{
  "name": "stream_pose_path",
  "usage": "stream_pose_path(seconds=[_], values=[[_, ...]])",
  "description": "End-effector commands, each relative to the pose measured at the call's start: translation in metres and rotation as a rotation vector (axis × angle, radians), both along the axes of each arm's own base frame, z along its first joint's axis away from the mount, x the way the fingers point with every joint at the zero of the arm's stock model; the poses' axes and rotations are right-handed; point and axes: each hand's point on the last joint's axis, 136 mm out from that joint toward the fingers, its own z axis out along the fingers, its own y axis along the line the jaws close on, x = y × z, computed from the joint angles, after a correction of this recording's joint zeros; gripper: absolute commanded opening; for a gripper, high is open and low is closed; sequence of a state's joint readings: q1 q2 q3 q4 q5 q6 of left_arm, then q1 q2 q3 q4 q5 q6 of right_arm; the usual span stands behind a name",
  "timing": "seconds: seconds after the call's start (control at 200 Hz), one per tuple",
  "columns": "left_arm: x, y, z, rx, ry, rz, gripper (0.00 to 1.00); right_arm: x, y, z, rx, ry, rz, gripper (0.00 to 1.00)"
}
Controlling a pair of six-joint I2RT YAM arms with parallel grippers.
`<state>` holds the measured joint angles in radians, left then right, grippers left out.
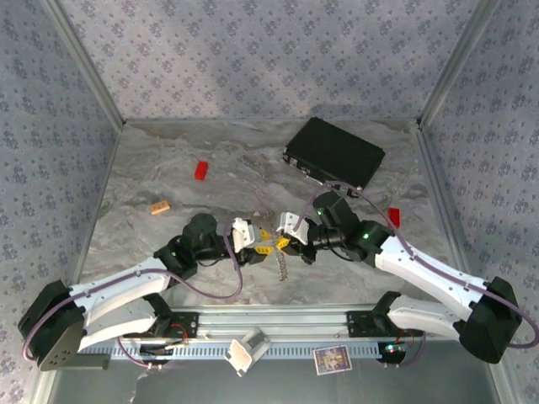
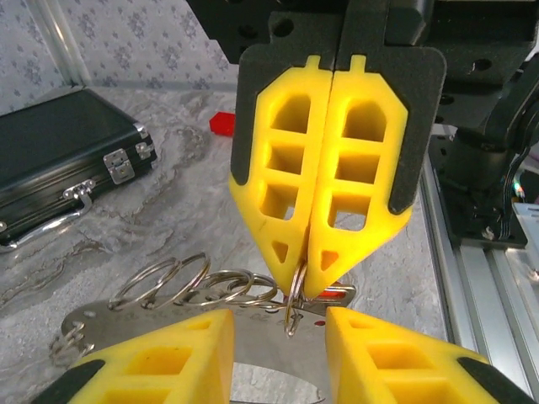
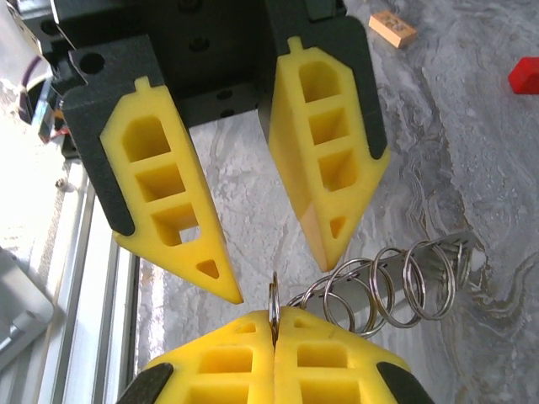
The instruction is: Put the keys on the keyring
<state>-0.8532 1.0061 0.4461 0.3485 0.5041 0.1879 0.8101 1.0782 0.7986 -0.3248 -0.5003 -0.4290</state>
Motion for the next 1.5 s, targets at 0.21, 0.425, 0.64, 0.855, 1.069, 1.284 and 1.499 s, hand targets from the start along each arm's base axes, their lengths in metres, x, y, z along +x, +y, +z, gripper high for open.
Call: stream_pose_path(seconds=[0.21, 0.425, 0.64, 0.855, 1.069, 1.284, 1.499], values=[[-0.004, -0.004, -0.003, 0.046, 0.004, -0.043, 0.27, 0.000, 0.006, 0.005, -0.094, -0.058, 0.037, 0.00], [-0.004, -0.006, -0.001, 0.038, 0.000, -0.050, 0.20, -0.005, 0.017, 0.008, -0.100, -0.061, 0.075, 0.00], [-0.006, -0.004, 0.000, 0.032, -0.004, -0.055, 0.00, -0.004, 0.016, 0.009, -0.085, -0.062, 0.065, 0.00], [-0.009, -0.002, 0.011, -0.072, -0.012, -0.040, 0.00, -0.001, 0.002, 0.021, 0.120, 0.005, 0.005, 0.24], [-0.013, -0.003, 0.018, -0.173, -0.003, -0.057, 0.00, -0.004, 0.003, 0.017, 0.203, 0.056, -0.012, 0.25], [-0.013, -0.004, 0.018, -0.186, 0.001, -0.058, 0.00, -0.006, 0.004, 0.011, 0.207, 0.083, -0.006, 0.25], [-0.015, -0.005, 0.019, -0.194, 0.001, -0.072, 0.00, -0.005, 0.007, 0.010, 0.210, 0.090, -0.002, 0.21]])
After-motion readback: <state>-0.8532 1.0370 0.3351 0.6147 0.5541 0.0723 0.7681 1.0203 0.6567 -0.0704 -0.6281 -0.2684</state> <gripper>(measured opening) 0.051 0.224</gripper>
